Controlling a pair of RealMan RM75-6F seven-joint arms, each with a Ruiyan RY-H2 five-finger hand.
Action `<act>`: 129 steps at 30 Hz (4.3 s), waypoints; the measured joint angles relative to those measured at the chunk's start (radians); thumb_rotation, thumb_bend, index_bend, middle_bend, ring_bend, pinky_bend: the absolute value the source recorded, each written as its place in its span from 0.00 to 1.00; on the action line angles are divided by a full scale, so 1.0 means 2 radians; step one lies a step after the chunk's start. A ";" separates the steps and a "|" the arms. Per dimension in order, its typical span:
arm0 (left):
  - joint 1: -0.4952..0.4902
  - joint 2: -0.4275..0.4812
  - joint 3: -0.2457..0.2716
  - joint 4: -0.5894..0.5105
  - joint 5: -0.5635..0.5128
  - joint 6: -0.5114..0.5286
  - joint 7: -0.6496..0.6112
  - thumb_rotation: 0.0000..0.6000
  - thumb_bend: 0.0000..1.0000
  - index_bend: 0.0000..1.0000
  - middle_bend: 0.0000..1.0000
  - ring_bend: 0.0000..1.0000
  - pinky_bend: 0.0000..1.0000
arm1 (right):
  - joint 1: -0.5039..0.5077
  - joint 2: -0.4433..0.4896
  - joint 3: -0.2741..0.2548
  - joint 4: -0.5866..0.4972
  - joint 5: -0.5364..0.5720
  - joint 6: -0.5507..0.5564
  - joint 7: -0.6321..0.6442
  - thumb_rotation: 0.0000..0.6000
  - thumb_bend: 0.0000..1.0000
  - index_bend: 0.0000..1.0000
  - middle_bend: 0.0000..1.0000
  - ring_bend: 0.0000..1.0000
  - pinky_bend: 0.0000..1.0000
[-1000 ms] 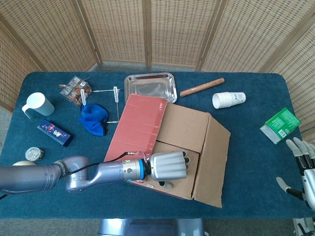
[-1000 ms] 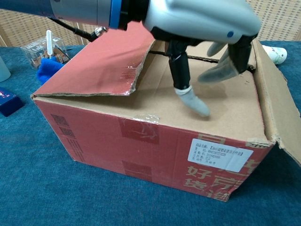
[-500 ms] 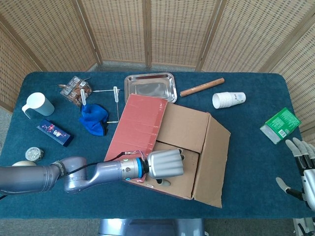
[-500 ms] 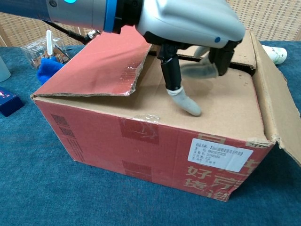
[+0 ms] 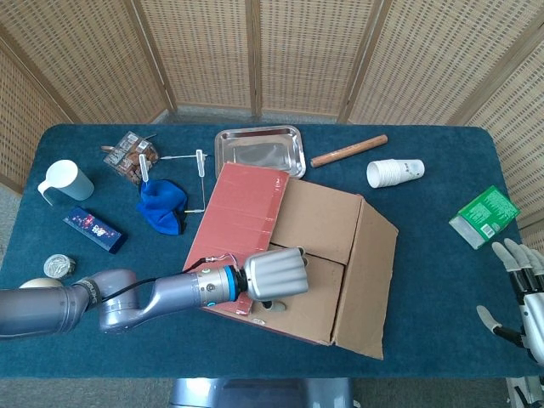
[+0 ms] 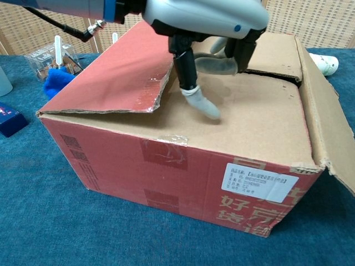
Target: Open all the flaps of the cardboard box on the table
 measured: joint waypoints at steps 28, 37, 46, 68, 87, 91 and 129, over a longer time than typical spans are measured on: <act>0.015 0.032 0.002 -0.011 -0.004 0.013 0.017 0.57 0.66 0.81 0.85 0.52 0.50 | 0.000 0.000 -0.002 -0.001 -0.001 -0.001 0.000 1.00 0.24 0.00 0.00 0.00 0.00; 0.009 0.021 0.008 0.003 0.013 0.011 0.006 0.52 0.65 0.59 0.39 0.23 0.37 | 0.001 0.001 -0.002 0.000 0.000 -0.002 0.003 1.00 0.24 0.00 0.00 0.00 0.00; 0.005 0.007 0.010 0.005 0.001 -0.002 0.021 0.52 0.65 0.64 0.31 0.15 0.33 | 0.001 0.001 -0.002 0.001 0.001 -0.002 0.006 1.00 0.24 0.00 0.00 0.00 0.00; 0.016 0.028 0.016 0.004 0.004 0.008 0.007 0.53 0.65 0.94 0.32 0.14 0.33 | 0.002 0.000 -0.002 0.002 0.002 -0.005 0.006 1.00 0.24 0.00 0.00 0.00 0.00; 0.036 0.085 0.016 -0.017 -0.001 0.015 0.017 0.52 0.65 0.97 0.34 0.14 0.36 | 0.003 0.001 -0.005 0.002 -0.003 -0.007 0.010 1.00 0.24 0.00 0.00 0.00 0.00; 0.043 0.101 0.015 -0.022 0.001 0.024 0.012 0.52 0.65 0.97 0.35 0.15 0.36 | 0.004 0.001 -0.005 0.002 -0.002 -0.010 0.010 1.00 0.24 0.00 0.00 0.00 0.00; 0.181 0.217 0.029 0.008 0.027 0.142 -0.074 0.51 0.65 0.95 0.37 0.17 0.39 | 0.011 -0.001 -0.014 -0.001 -0.014 -0.023 0.011 1.00 0.24 0.00 0.00 0.00 0.00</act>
